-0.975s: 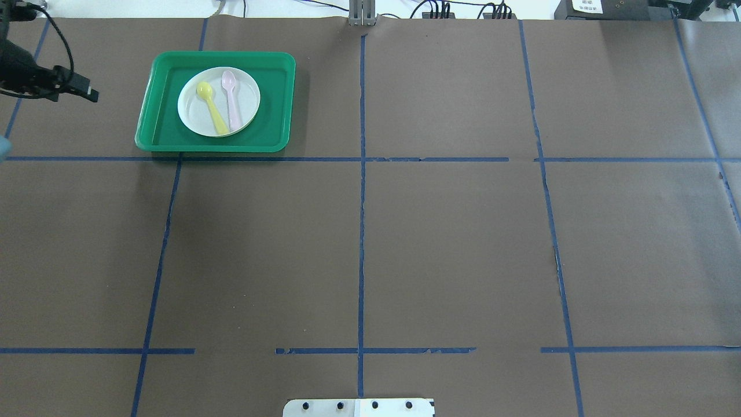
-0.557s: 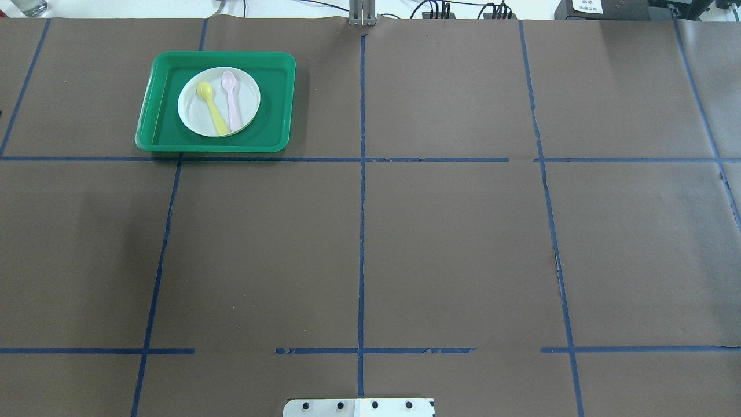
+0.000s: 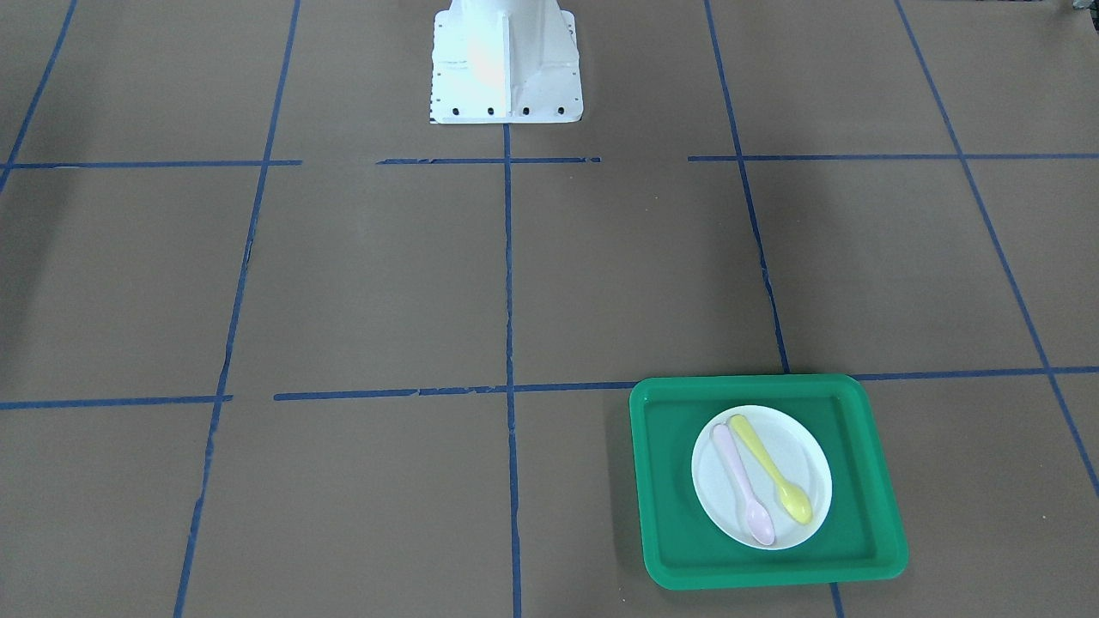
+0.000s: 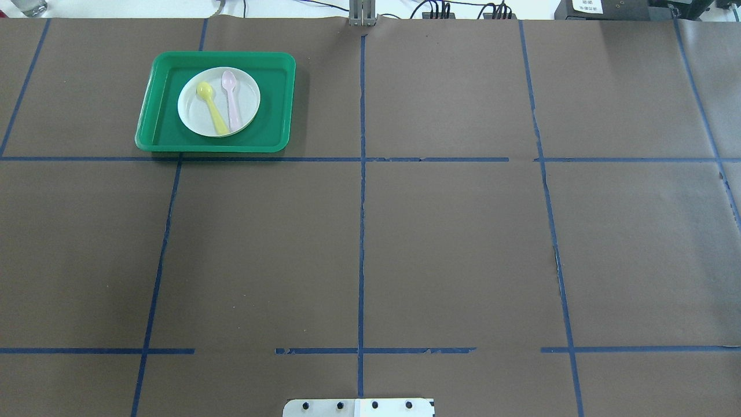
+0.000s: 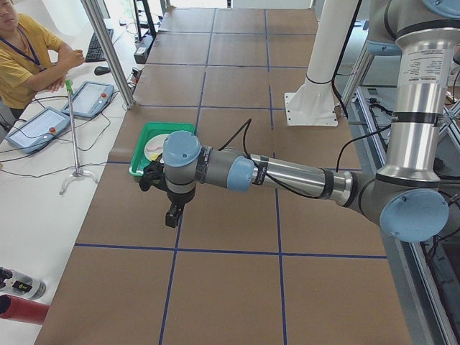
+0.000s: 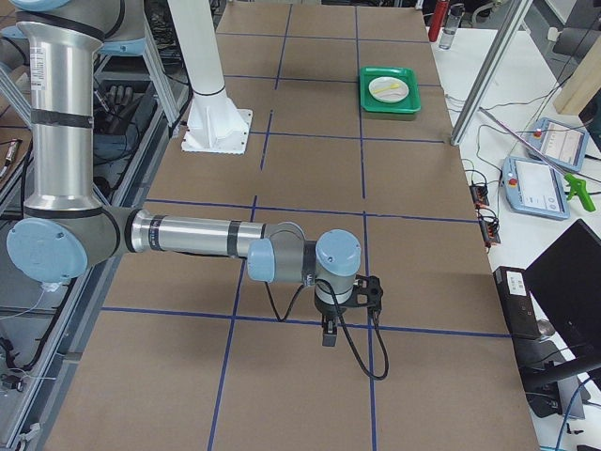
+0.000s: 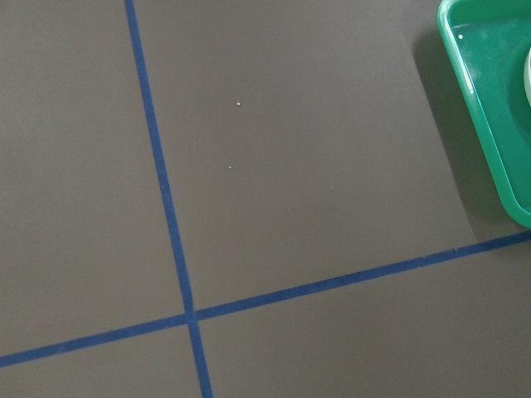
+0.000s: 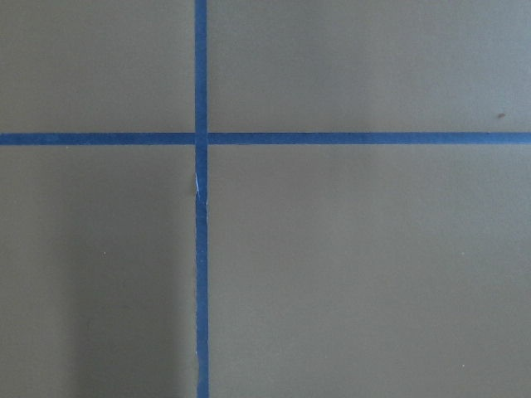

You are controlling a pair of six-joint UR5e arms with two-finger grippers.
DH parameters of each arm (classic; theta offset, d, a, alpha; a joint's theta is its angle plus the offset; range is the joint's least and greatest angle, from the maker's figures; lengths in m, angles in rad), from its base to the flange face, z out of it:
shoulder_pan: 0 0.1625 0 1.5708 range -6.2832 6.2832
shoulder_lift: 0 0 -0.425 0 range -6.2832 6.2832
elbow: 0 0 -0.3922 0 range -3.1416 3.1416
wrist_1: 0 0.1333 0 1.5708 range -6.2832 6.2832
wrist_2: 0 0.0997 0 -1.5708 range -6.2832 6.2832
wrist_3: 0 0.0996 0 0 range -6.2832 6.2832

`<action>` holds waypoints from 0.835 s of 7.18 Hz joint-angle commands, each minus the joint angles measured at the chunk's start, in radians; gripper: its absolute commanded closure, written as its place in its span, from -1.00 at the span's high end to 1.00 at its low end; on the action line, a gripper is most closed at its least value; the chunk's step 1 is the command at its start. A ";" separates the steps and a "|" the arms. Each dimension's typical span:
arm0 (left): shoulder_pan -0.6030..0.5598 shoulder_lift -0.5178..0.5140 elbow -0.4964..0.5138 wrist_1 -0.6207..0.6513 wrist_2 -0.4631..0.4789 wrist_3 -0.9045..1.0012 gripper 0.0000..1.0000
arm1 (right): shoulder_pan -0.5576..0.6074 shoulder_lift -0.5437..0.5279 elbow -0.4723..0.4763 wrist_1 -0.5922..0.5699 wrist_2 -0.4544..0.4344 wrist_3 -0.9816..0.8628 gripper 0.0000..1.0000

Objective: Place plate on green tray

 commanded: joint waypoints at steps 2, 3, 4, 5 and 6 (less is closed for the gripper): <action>-0.050 0.081 -0.062 0.137 0.003 0.057 1.00 | 0.000 0.000 -0.002 0.000 0.000 0.000 1.00; -0.048 0.104 -0.048 0.089 -0.006 0.057 1.00 | 0.000 0.000 -0.002 0.000 0.000 0.000 1.00; -0.048 0.125 -0.049 0.087 -0.004 0.057 1.00 | 0.000 0.000 -0.002 0.000 0.000 0.000 1.00; -0.052 0.167 -0.061 0.084 -0.006 0.060 1.00 | 0.000 0.000 -0.002 0.000 0.000 0.000 1.00; -0.051 0.152 -0.048 0.039 0.002 0.056 1.00 | 0.000 0.000 0.000 0.000 0.000 0.000 1.00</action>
